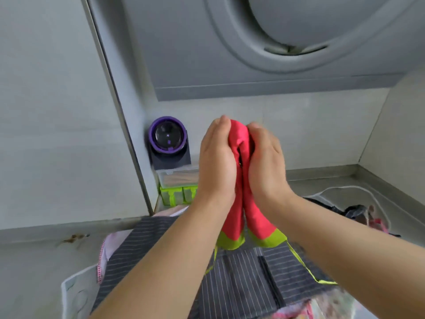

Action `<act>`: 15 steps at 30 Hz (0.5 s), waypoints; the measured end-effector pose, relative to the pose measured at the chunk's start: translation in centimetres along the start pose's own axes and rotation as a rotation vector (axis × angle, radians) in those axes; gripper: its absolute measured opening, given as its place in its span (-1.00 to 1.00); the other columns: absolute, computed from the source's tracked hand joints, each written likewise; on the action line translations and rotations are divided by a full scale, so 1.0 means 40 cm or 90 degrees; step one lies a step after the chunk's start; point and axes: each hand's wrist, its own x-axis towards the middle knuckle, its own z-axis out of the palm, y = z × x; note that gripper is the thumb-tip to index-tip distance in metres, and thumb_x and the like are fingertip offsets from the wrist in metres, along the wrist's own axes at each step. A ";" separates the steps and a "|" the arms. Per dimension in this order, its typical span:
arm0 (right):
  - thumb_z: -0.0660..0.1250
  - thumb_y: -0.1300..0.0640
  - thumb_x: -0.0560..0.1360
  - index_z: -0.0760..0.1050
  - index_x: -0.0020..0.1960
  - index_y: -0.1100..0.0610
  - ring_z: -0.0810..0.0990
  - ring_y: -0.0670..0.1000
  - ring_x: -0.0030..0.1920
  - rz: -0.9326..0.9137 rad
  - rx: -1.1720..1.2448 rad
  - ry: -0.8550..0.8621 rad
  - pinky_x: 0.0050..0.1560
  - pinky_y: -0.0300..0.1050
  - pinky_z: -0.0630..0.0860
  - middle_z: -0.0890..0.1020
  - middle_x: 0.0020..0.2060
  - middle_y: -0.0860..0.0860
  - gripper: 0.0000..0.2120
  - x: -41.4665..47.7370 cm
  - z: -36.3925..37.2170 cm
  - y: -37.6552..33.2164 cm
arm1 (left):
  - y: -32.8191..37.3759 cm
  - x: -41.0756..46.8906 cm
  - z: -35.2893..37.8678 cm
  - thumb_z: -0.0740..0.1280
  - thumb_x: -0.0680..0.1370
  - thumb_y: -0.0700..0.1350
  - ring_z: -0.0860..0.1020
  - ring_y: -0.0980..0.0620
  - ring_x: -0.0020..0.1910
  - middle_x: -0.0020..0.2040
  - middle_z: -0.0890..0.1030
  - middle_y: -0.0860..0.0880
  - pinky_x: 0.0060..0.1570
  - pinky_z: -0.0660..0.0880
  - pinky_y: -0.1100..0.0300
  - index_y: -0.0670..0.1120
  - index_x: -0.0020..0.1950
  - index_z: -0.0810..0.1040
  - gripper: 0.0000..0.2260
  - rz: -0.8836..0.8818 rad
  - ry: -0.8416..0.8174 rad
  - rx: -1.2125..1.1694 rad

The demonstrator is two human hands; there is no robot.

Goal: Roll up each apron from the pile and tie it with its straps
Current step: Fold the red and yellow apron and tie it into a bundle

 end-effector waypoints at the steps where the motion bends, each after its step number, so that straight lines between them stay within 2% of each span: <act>1: 0.08 0.16 0.59 0.34 -0.37 0.08 0.35 -0.14 -0.35 -0.012 0.013 -0.019 -0.27 -0.24 0.33 0.40 -0.45 -0.12 -0.66 0.011 0.008 -0.018 | 0.028 0.001 0.016 0.28 0.46 0.06 0.42 -0.10 -0.12 -0.15 0.39 -0.17 -0.01 0.42 0.05 -0.17 -0.04 0.42 -0.70 -0.021 -0.009 -0.048; 3: 0.12 0.10 0.45 0.47 -0.35 0.01 0.43 -0.02 -0.19 -0.005 0.064 -0.108 -0.09 -0.10 0.35 0.50 -0.34 -0.01 -0.75 0.035 0.017 -0.044 | 0.083 0.004 0.033 0.21 0.54 0.06 0.45 -0.09 -0.19 -0.16 0.40 -0.18 -0.17 0.48 0.16 -0.17 0.05 0.39 -0.70 -0.073 -0.043 -0.093; 4: 0.14 0.11 0.36 0.50 -0.31 0.01 0.43 0.05 -0.15 0.013 0.093 -0.167 -0.03 -0.03 0.34 0.52 -0.28 0.07 -0.82 0.046 0.020 -0.058 | 0.109 0.009 0.033 0.16 0.56 0.07 0.46 -0.06 -0.24 -0.20 0.41 -0.17 -0.25 0.48 0.20 -0.19 -0.03 0.42 -0.69 -0.097 -0.063 -0.104; 6: 0.18 0.17 0.27 0.51 -0.21 0.06 0.43 0.08 -0.12 0.038 0.097 -0.274 -0.01 0.03 0.31 0.53 -0.24 0.11 -0.83 0.068 0.011 -0.086 | 0.157 0.015 0.026 0.09 0.58 0.07 0.48 -0.04 -0.34 -0.30 0.47 -0.16 -0.32 0.46 0.24 -0.23 -0.26 0.50 -0.56 -0.121 -0.109 -0.109; 9: 0.28 0.16 0.36 0.49 -0.04 0.11 0.51 0.02 -0.14 0.004 -0.014 -0.405 -0.02 0.01 0.40 0.58 -0.20 0.03 -0.82 0.094 -0.020 -0.132 | 0.217 0.020 0.024 0.11 0.58 0.08 0.54 -0.03 -0.41 -0.42 0.54 -0.13 -0.32 0.48 0.23 -0.19 -0.48 0.57 -0.45 -0.126 -0.135 -0.090; 12: 0.37 0.03 0.46 0.52 0.07 0.24 0.57 -0.01 -0.13 -0.012 -0.118 -0.482 -0.02 -0.01 0.51 0.61 -0.12 0.05 -0.69 0.115 -0.044 -0.165 | 0.259 0.028 0.030 0.18 0.55 0.07 0.53 -0.01 -0.45 -0.47 0.51 -0.07 -0.17 0.50 0.14 -0.12 -0.52 0.55 -0.50 -0.105 -0.135 -0.064; 15: 0.34 0.09 0.45 0.54 0.05 0.21 0.58 -0.02 -0.11 -0.015 -0.133 -0.529 -0.03 -0.09 0.55 0.61 -0.11 0.06 -0.76 0.130 -0.055 -0.190 | 0.293 0.031 0.043 0.21 0.54 0.02 0.53 0.01 -0.46 -0.45 0.51 -0.06 0.24 0.41 -0.01 -0.11 -0.51 0.54 -0.55 -0.084 -0.147 -0.078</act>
